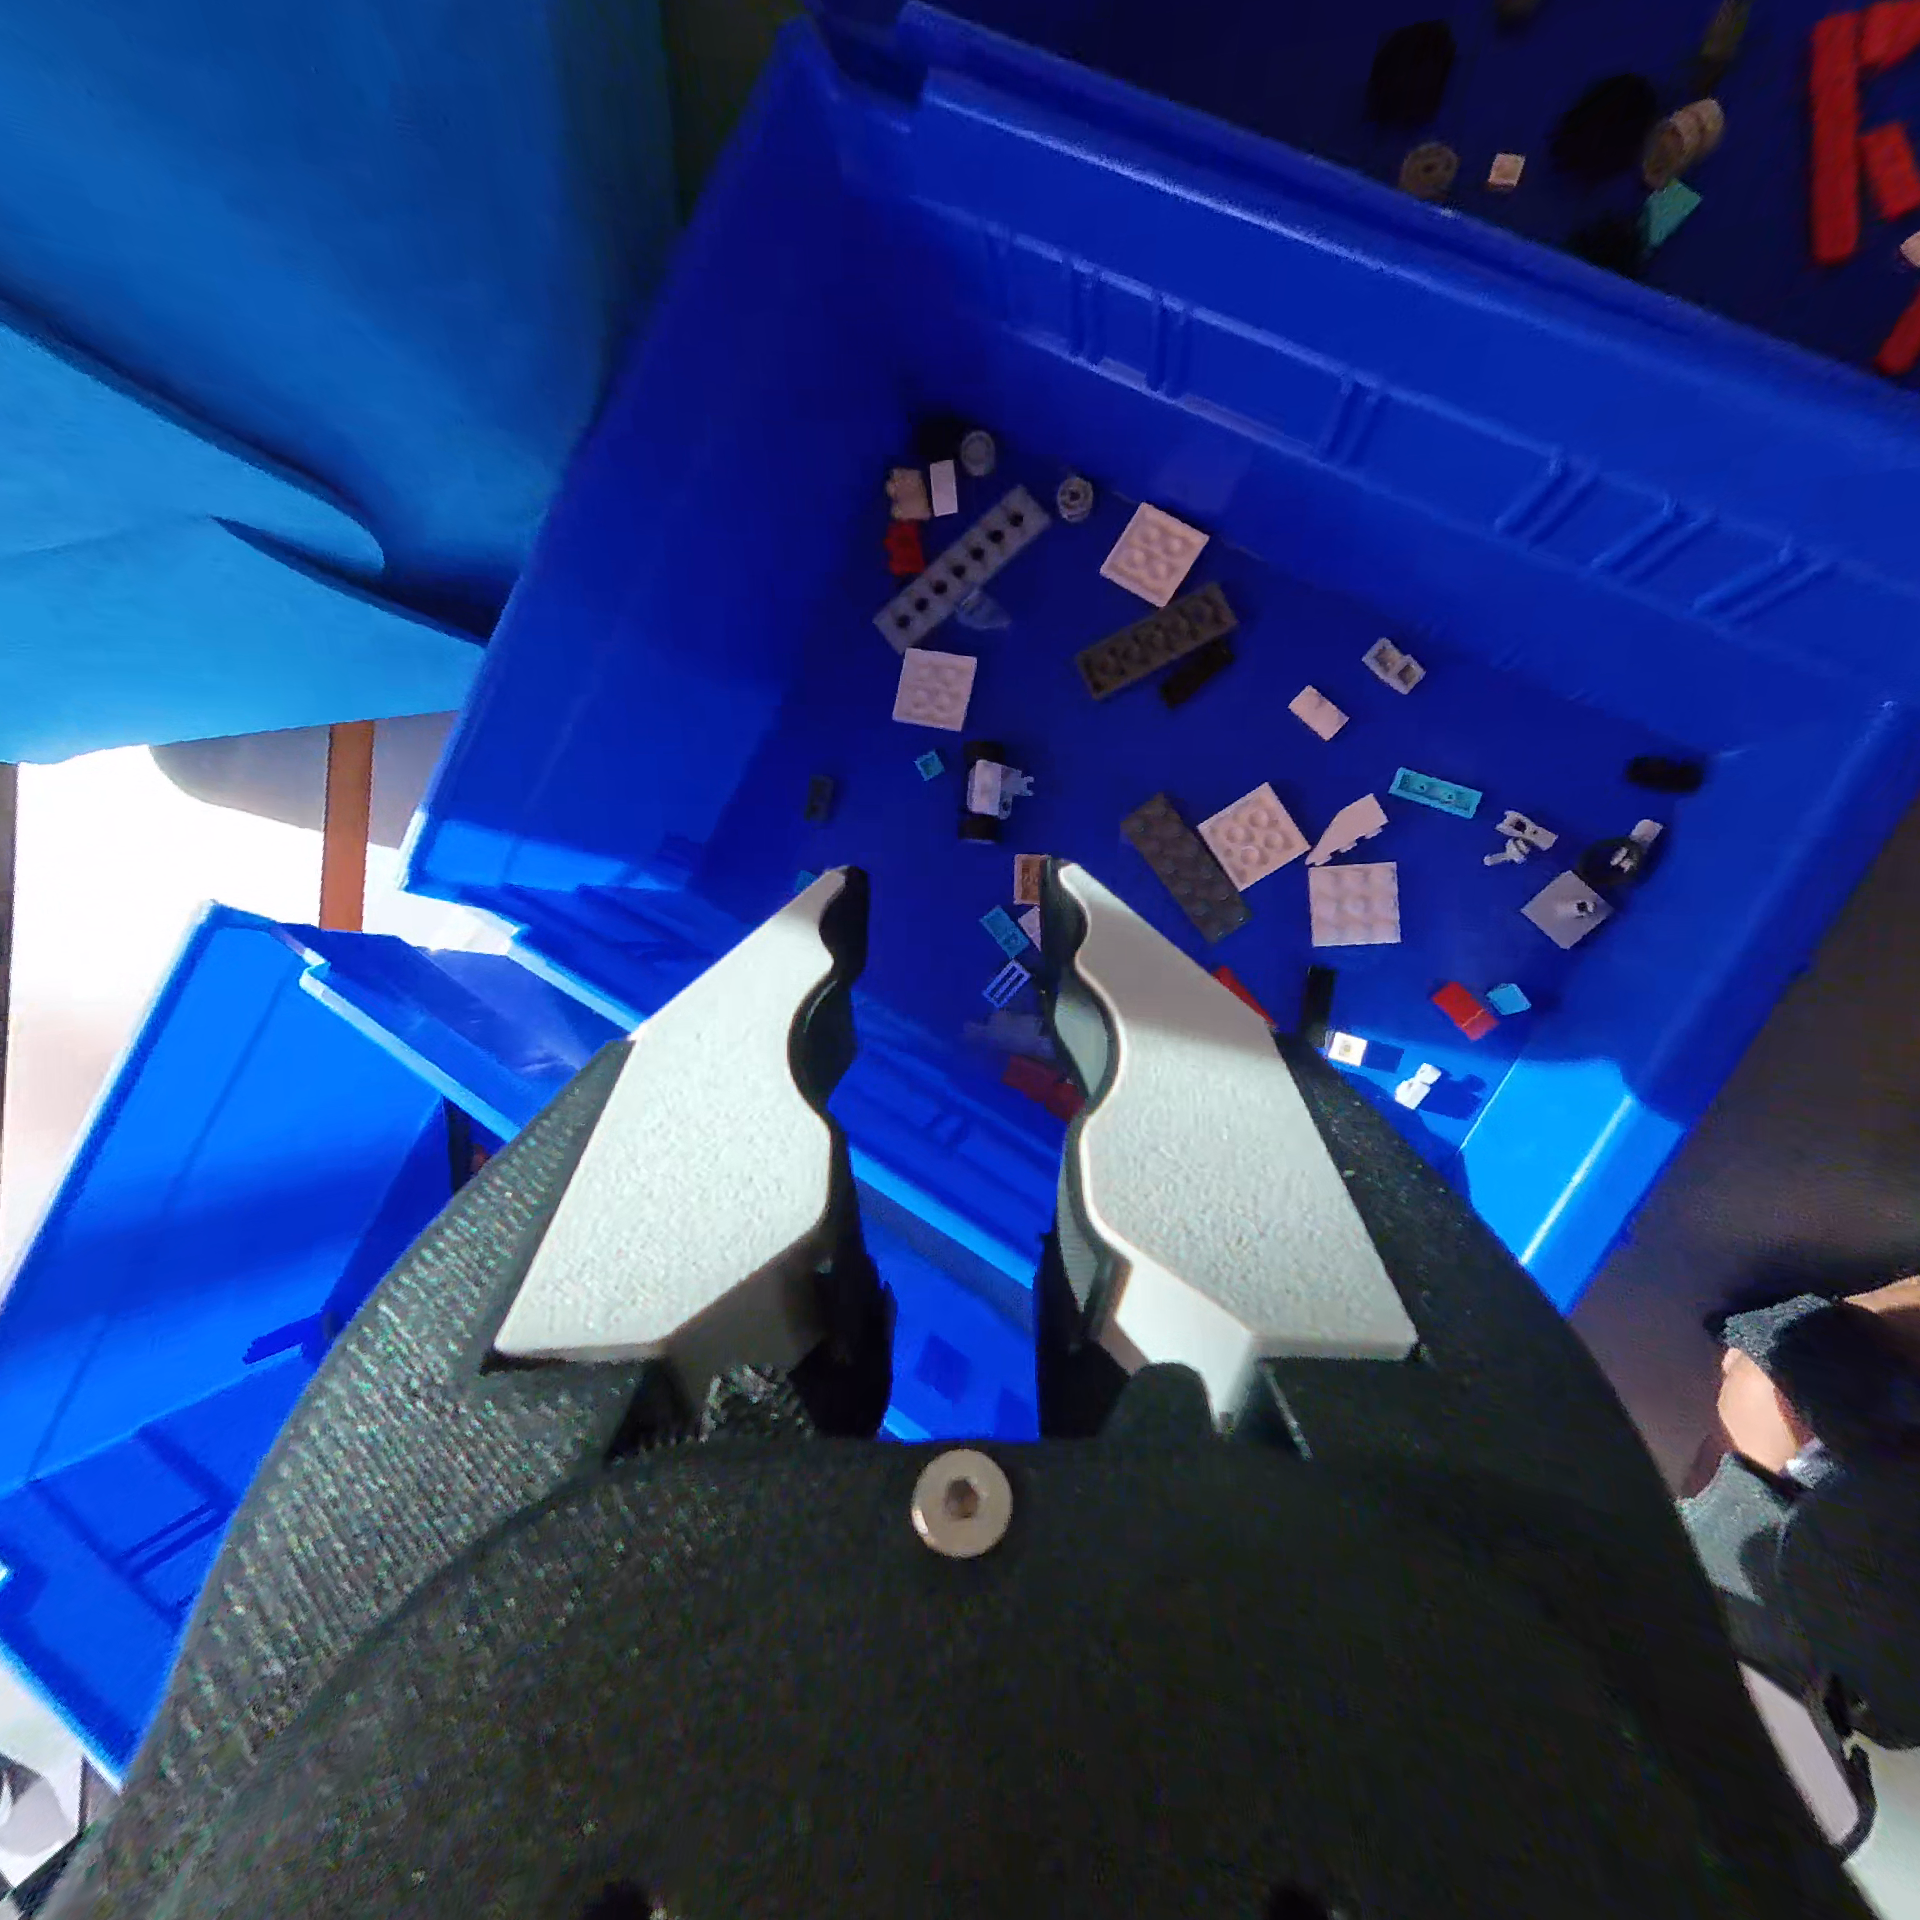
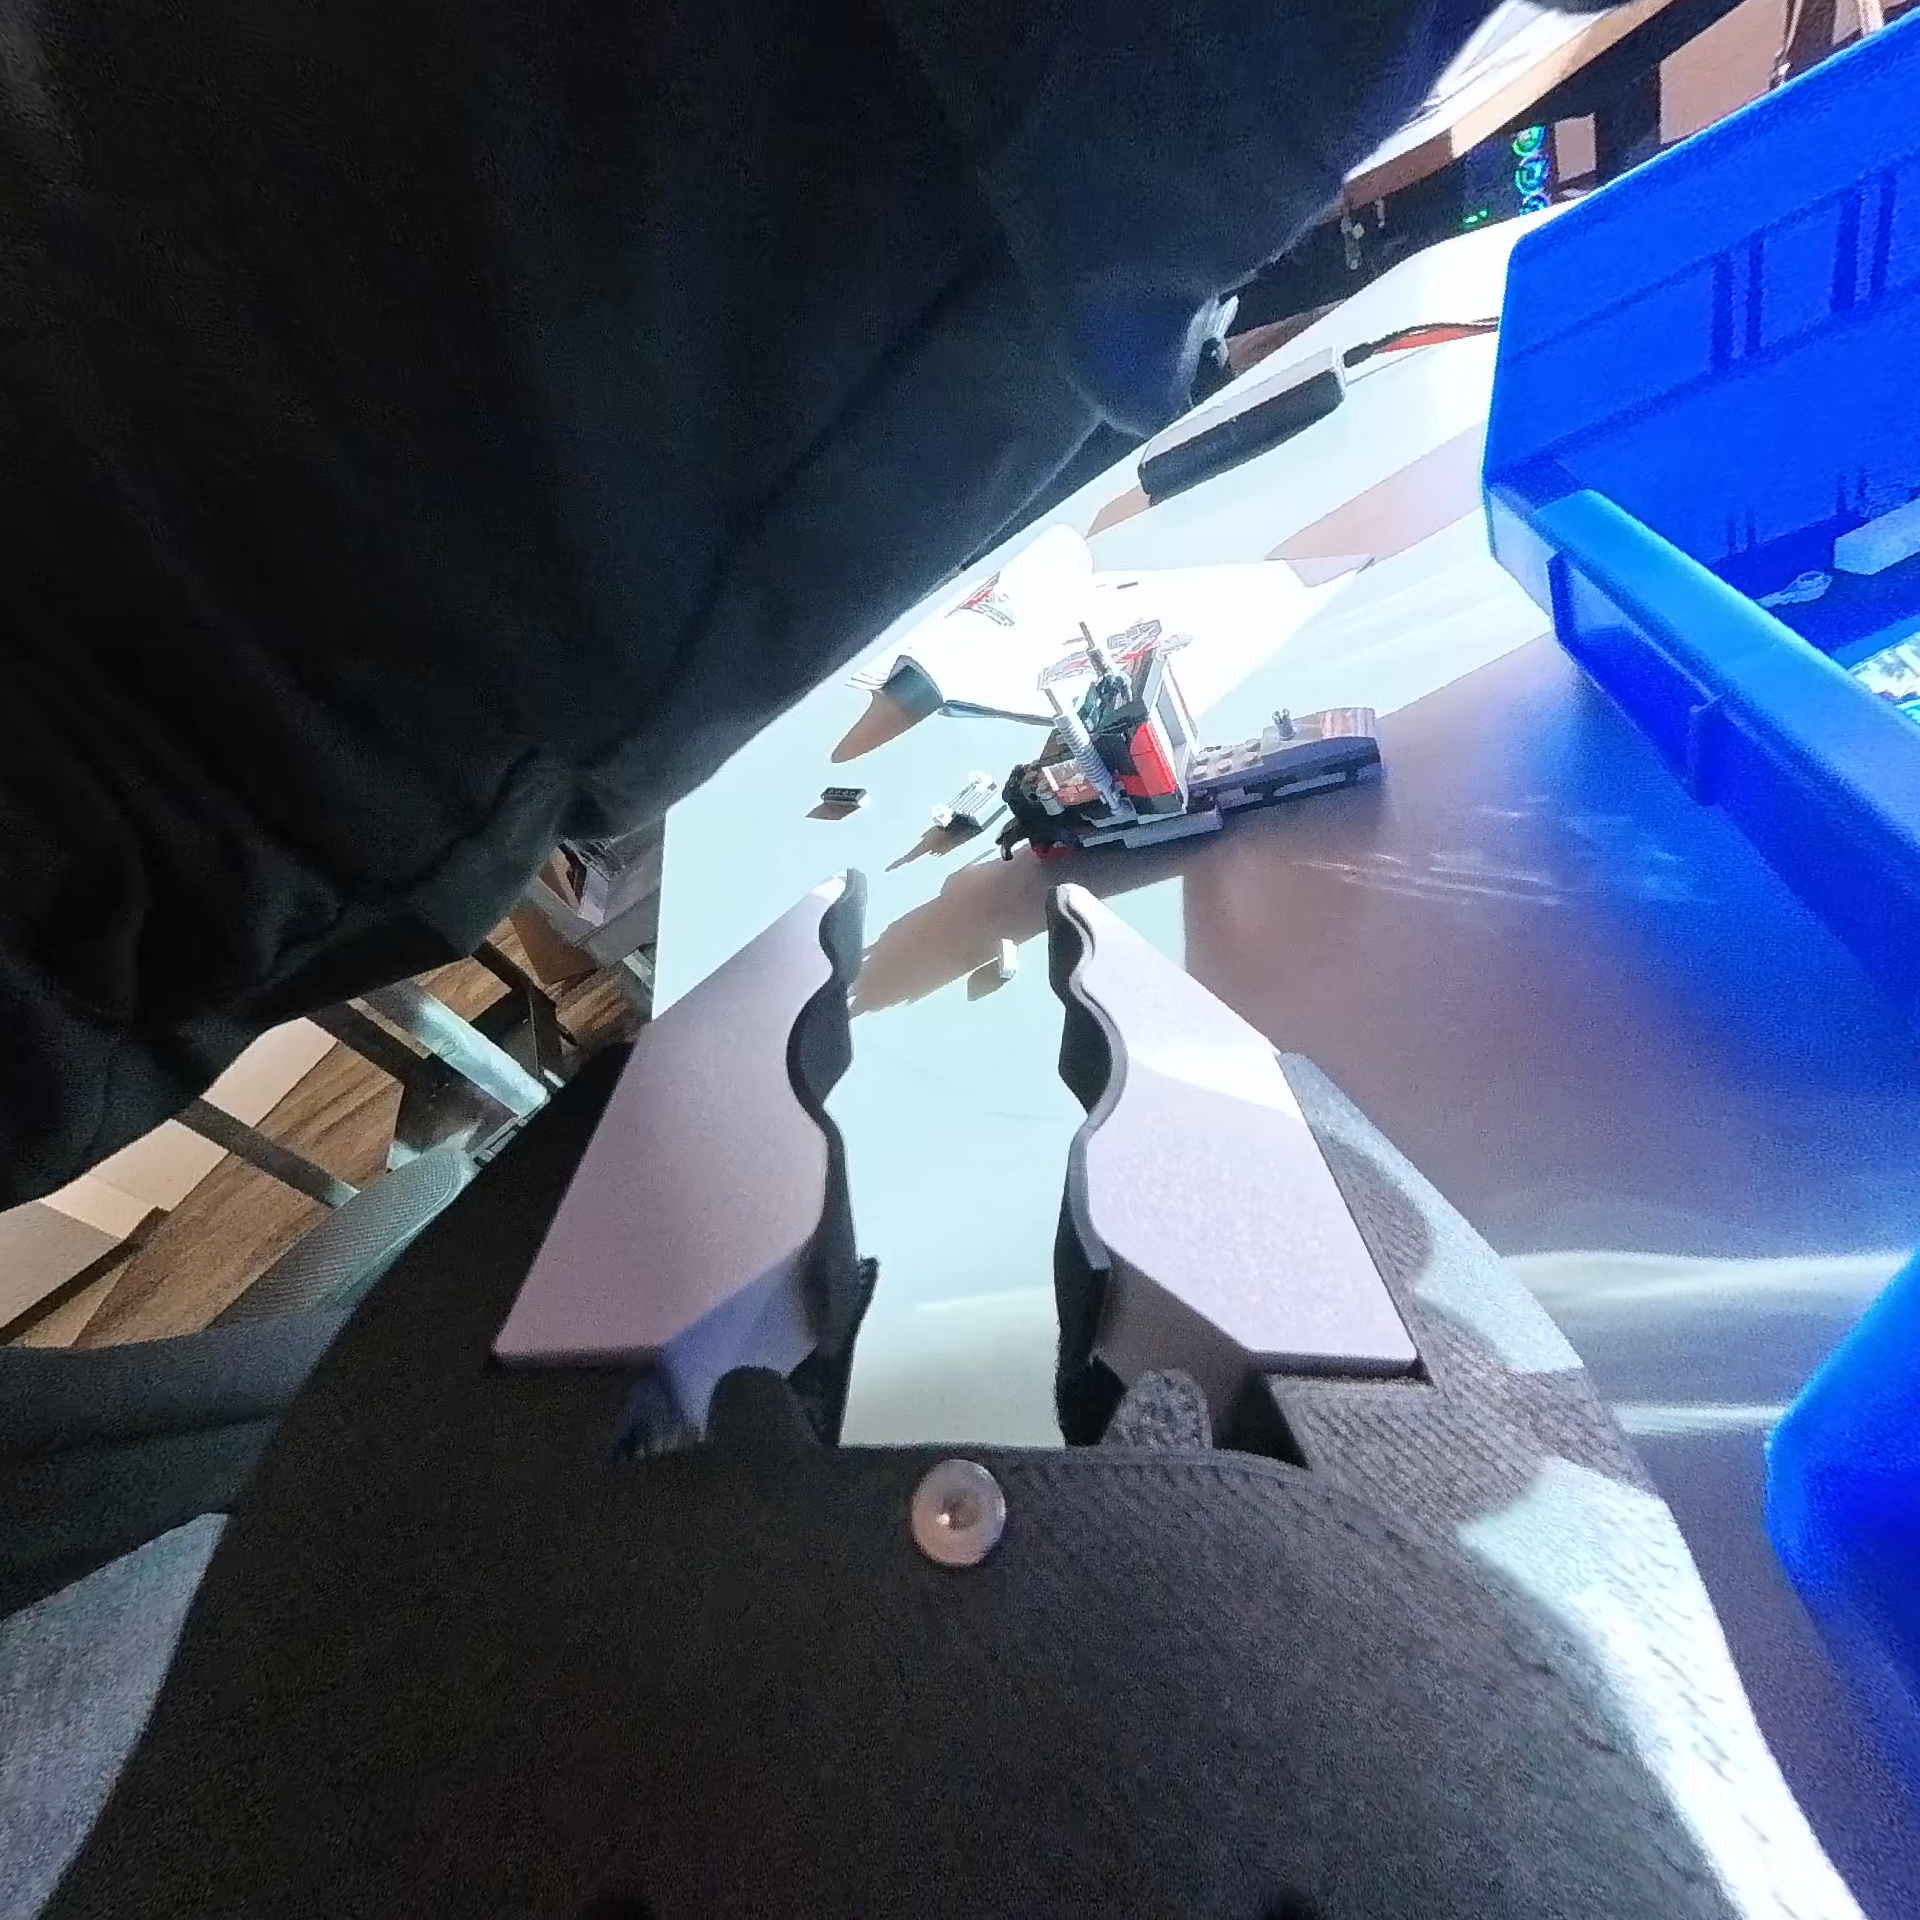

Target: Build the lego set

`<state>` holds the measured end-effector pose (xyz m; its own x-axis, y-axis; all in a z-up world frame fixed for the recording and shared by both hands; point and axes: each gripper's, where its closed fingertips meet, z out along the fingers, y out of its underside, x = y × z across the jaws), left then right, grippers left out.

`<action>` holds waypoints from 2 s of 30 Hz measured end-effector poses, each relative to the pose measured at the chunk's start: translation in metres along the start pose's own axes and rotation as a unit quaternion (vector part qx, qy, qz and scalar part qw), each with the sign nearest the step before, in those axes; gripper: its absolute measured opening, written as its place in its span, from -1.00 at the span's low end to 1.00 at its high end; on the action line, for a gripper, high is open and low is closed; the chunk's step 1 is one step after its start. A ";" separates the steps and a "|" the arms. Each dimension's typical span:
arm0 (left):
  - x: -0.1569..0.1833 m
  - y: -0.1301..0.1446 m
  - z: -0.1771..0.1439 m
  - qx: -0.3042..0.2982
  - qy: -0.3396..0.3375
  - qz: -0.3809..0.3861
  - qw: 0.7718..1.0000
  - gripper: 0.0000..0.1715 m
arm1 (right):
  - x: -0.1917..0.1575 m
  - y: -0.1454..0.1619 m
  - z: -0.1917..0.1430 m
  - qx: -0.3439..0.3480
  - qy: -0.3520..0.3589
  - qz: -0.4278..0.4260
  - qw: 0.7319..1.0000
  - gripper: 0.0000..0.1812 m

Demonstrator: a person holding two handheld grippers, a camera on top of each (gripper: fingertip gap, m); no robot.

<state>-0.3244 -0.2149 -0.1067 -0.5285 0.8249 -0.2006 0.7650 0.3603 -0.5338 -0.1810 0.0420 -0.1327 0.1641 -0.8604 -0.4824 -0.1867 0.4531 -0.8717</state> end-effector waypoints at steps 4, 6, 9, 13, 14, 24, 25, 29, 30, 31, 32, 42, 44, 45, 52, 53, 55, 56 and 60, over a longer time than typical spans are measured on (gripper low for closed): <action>0.000 0.002 0.001 -0.002 0.003 -0.002 1.000 -0.59 | 0.000 0.000 0.000 0.000 0.000 0.000 1.000 -0.61; 0.000 0.002 0.002 -0.003 0.005 -0.002 1.000 -0.59 | 0.000 0.000 0.000 0.000 0.000 0.000 1.000 -0.61; 0.000 0.002 0.004 -0.003 0.007 -0.003 1.000 -0.59 | 0.000 0.000 0.000 0.000 -0.001 0.001 1.000 -0.61; 0.001 0.001 0.006 -0.004 0.011 -0.003 1.000 -0.59 | 0.000 0.000 0.000 0.000 -0.002 0.001 1.000 -0.61; 0.001 0.001 0.006 -0.004 0.012 -0.004 1.000 -0.59 | 0.000 0.000 0.000 0.000 -0.002 0.001 1.000 -0.61; 0.003 0.002 0.012 -0.006 0.020 -0.005 1.000 -0.59 | -0.001 0.000 -0.001 0.000 -0.006 0.003 1.000 -0.60; 0.003 0.002 0.012 -0.006 0.022 -0.005 1.000 -0.59 | -0.001 0.000 -0.001 0.000 -0.006 0.003 1.000 -0.60; 0.006 -0.001 0.015 -0.005 0.028 -0.002 1.000 -0.59 | -0.001 0.000 -0.001 0.000 -0.006 0.004 1.000 -0.60; 0.006 -0.002 0.016 -0.005 0.029 -0.001 1.000 -0.59 | -0.001 0.000 -0.001 -0.001 -0.007 0.004 1.000 -0.60; 0.007 -0.003 0.017 -0.005 0.031 0.000 1.000 -0.59 | -0.001 0.000 -0.001 -0.001 -0.007 0.004 1.000 -0.60; 0.008 -0.004 0.017 -0.004 0.033 0.002 0.999 -0.59 | -0.001 0.000 -0.001 -0.001 -0.007 0.004 1.000 -0.60; 0.007 0.000 0.001 0.026 0.027 -0.030 0.999 -0.59 | -0.001 0.000 -0.001 -0.003 -0.013 0.007 1.000 -0.60; 0.004 0.005 -0.021 0.050 0.005 -0.048 0.998 -0.60 | -0.002 0.000 -0.002 -0.004 -0.017 0.010 1.000 -0.59; 0.003 0.009 -0.034 0.066 -0.010 -0.060 0.996 -0.60 | -0.001 0.000 -0.003 -0.003 -0.018 0.013 1.000 -0.59; 0.006 0.093 -0.136 0.149 -0.148 -0.162 0.964 -0.59 | 0.003 -0.002 -0.006 0.000 -0.012 0.019 1.000 -0.59; 0.007 0.111 -0.149 0.152 -0.173 -0.178 0.957 -0.59 | 0.004 -0.001 -0.006 -0.001 -0.009 0.017 1.000 -0.59; 0.012 0.149 -0.176 0.163 -0.217 -0.217 0.938 -0.57 | 0.005 -0.001 -0.006 0.000 -0.001 0.014 1.000 -0.59; 0.017 0.167 -0.189 0.174 -0.234 -0.237 0.927 -0.56 | 0.006 -0.001 -0.005 0.000 0.004 0.012 1.000 -0.59; 0.038 0.242 -0.229 0.213 -0.288 -0.315 0.879 -0.51 | 0.011 0.000 -0.003 -0.005 0.027 0.006 1.000 -0.60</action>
<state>-0.0751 0.0037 -0.0551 -0.9904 0.1179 -0.0727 0.1118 0.3696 -0.9224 -0.1823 0.0318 -0.1379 0.1096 -0.8666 -0.4869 -0.1972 0.4611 -0.8651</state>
